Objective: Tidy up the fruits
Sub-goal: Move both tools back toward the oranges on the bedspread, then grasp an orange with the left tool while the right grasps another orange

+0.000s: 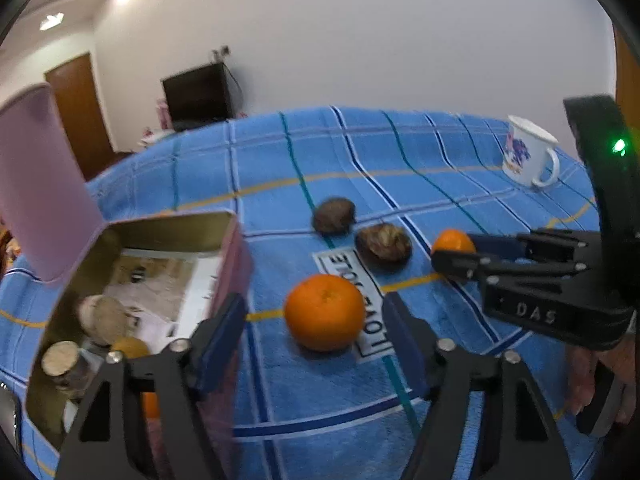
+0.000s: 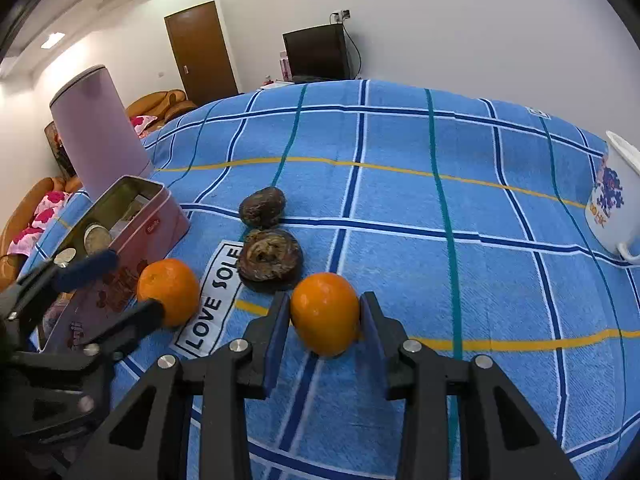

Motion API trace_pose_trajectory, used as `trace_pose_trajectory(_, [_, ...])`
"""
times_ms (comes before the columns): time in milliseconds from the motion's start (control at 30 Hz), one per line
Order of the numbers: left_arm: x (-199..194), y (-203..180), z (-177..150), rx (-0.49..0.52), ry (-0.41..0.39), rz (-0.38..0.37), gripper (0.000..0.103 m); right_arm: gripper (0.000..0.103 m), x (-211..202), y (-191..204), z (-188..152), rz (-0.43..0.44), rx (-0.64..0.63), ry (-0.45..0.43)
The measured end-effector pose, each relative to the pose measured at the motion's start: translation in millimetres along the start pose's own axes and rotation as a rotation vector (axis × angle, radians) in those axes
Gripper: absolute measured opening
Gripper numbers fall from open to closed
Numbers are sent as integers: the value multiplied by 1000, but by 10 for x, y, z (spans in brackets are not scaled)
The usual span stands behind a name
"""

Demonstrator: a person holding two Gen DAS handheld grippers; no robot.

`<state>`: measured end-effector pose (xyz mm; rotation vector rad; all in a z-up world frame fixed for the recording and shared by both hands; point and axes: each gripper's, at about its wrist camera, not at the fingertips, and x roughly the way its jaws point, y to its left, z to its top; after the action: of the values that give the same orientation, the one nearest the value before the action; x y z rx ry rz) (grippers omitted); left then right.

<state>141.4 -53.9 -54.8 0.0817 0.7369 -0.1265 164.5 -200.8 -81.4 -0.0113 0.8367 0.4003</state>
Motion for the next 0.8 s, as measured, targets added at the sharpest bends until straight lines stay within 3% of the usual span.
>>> trace_pose_trajectory(167, [143, -117, 34, 36, 56, 8, 56, 38, -6, -28, -1, 16, 9, 0])
trace_pose_trajectory(333, [237, -212, 85, 90, 68, 47, 56, 38, 35, -30, 2, 39, 9, 20])
trace_pose_trajectory(667, [335, -217, 143, 88, 87, 7, 56, 38, 21, -20, -7, 31, 5, 19])
trace_pose_trajectory(800, [338, -229, 137, 106, 85, 25, 48, 38, 12, -59, -4, 40, 25, 14])
